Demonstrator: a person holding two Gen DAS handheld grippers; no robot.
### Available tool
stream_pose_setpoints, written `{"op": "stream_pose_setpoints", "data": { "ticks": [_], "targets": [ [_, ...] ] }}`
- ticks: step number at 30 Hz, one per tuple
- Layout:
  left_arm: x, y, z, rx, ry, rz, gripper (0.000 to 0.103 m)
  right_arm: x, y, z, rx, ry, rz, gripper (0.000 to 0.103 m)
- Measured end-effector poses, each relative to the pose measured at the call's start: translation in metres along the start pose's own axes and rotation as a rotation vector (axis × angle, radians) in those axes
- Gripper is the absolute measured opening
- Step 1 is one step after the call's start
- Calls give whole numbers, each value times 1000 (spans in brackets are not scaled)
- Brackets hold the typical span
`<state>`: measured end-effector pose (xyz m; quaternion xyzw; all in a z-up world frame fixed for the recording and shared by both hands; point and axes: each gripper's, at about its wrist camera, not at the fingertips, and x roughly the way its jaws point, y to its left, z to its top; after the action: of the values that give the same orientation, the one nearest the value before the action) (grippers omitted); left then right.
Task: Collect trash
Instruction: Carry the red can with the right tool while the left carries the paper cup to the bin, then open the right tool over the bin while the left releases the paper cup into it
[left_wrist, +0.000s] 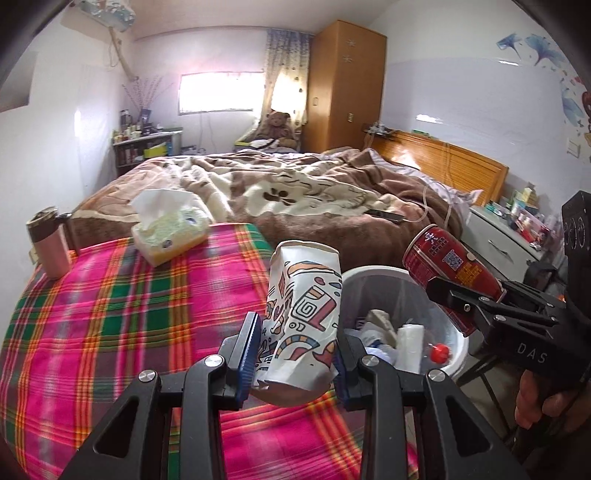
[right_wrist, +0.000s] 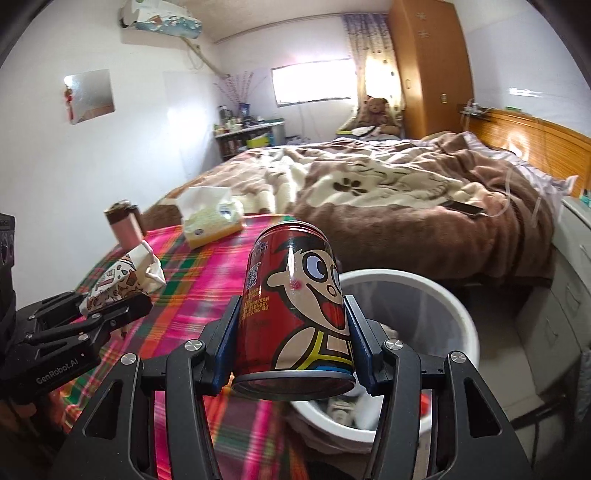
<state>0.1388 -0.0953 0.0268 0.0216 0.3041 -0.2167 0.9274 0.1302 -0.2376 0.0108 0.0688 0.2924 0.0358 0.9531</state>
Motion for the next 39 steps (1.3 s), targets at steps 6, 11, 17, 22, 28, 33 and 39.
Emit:
{"op": "stream_pose_setpoints", "data": {
  "ticks": [6, 11, 17, 22, 28, 33, 39],
  "targets": [
    [23, -36, 3, 43, 25, -63, 35, 0, -27, -7, 33, 22, -97, 54],
    [42, -59, 4, 68, 50, -91, 35, 4, -48, -12, 72, 46, -141, 54],
    [66, -76, 2, 86, 89, -102, 35, 9, -66, -19, 100, 80, -183, 54],
    [84, -82, 4, 82, 116, -101, 35, 20, -75, -23, 117, 119, -203, 54],
    [96, -84, 6, 83, 125, -92, 42, 28, -79, -26, 117, 153, -204, 54],
    [96, -80, 6, 65, 122, -97, 56, 26, -79, -24, 111, 146, -218, 63],
    [86, -74, 4, 56, 110, -83, 57, 19, -74, -25, 119, 132, -210, 63]
  ]
}}
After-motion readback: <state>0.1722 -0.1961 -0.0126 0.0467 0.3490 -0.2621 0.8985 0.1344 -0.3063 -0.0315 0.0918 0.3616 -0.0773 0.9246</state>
